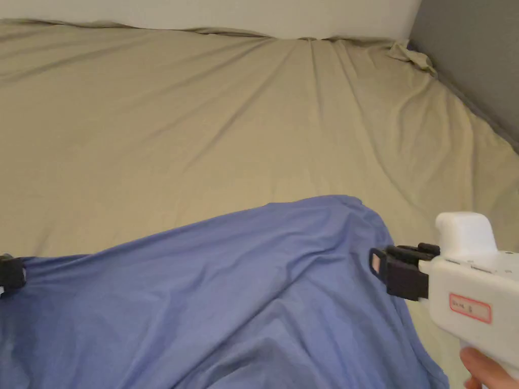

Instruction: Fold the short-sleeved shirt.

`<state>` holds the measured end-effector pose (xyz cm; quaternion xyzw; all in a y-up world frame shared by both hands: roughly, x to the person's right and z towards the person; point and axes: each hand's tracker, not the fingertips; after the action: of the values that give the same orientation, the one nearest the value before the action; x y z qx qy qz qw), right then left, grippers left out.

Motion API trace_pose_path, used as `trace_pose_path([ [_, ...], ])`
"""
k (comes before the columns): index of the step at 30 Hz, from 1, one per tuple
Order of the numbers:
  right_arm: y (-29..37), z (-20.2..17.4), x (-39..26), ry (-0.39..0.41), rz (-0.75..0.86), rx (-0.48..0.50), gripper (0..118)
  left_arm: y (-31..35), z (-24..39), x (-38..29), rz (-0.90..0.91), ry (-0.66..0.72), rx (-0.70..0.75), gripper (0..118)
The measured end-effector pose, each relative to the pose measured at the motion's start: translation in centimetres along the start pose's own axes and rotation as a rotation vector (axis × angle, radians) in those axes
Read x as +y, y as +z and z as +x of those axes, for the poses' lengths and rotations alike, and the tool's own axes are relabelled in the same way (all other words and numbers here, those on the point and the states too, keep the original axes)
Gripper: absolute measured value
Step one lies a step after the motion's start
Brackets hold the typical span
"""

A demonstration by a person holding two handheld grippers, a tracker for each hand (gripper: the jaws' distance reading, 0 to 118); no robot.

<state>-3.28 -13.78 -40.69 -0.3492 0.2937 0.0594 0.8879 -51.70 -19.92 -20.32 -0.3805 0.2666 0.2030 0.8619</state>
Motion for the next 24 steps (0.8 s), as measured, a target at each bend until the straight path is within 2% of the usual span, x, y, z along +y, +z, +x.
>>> trace_pose_path([
  [1,-2.1,1.1,1.6,-0.043,-0.047,0.027,118,0.6,0.1,0.2,0.008,0.008,-0.01,6],
  [2,-4.1,2.0,2.8,-0.08,-0.083,0.042,118,1.1,0.0,0.4,0.019,0.008,-0.022,6],
  [3,-6.1,2.9,4.0,-0.115,-0.041,0.049,118,1.3,0.1,0.5,0.026,0.006,-0.021,6],
  [5,-10.8,4.7,5.9,-0.136,-0.115,-0.01,118,1.3,0.2,0.6,0.028,0.003,-0.019,6],
  [9,-20.2,7.3,7.4,-0.109,-0.299,-0.096,118,0.3,0.5,0.6,0.001,0.006,-0.025,6],
  [12,-25.8,8.4,7.5,-0.152,-0.382,-0.134,115,-0.8,0.7,0.6,-0.021,-0.002,-0.023,6],
  [13,-26.3,8.9,7.6,-0.175,-0.406,-0.146,98,-1.1,0.8,0.7,-0.032,-0.004,-0.025,6],
  [14,-26.9,8.8,7.6,-0.185,-0.427,-0.15,65,-1.4,0.9,0.7,-0.038,-0.006,-0.028,6],
  [15,-27.0,8.3,7.4,-0.145,-0.44,-0.113,52,-1.7,1.0,0.7,-0.042,-0.009,-0.029,6],
  [16,-26.8,7.4,7.2,-0.086,-0.445,-0.107,47,-1.8,1.2,0.6,-0.045,-0.013,-0.029,6],
  [17,-24.9,6.5,7.3,0.015,-0.375,-0.151,47,-1.8,1.2,0.6,-0.046,-0.018,-0.032,6],
  [18,-24.5,5.6,7.0,0.095,-0.356,-0.169,22,-1.8,1.4,0.7,-0.045,-0.026,-0.036,6],
  [19,-24.1,4.7,6.6,0.164,-0.351,-0.214,9,-1.8,1.5,0.7,-0.043,-0.03,-0.039,6],
  [21,-22.5,3.8,6.1,0.17,-0.312,-0.197,6,-1.4,1.8,0.7,-0.034,-0.036,-0.046,6],
  [22,-21.8,4.0,6.1,0.141,-0.306,-0.163,5,-1.1,2.1,0.8,-0.027,-0.036,-0.052,6],
  [23,-21.0,4.1,6.0,0.066,-0.288,-0.099,5,-0.6,2.2,0.9,-0.019,-0.036,-0.057,6],
  [24,-19.9,3.9,6.0,0.056,-0.263,-0.103,5,0.1,2.4,1.1,-0.006,-0.036,-0.061,6],
])
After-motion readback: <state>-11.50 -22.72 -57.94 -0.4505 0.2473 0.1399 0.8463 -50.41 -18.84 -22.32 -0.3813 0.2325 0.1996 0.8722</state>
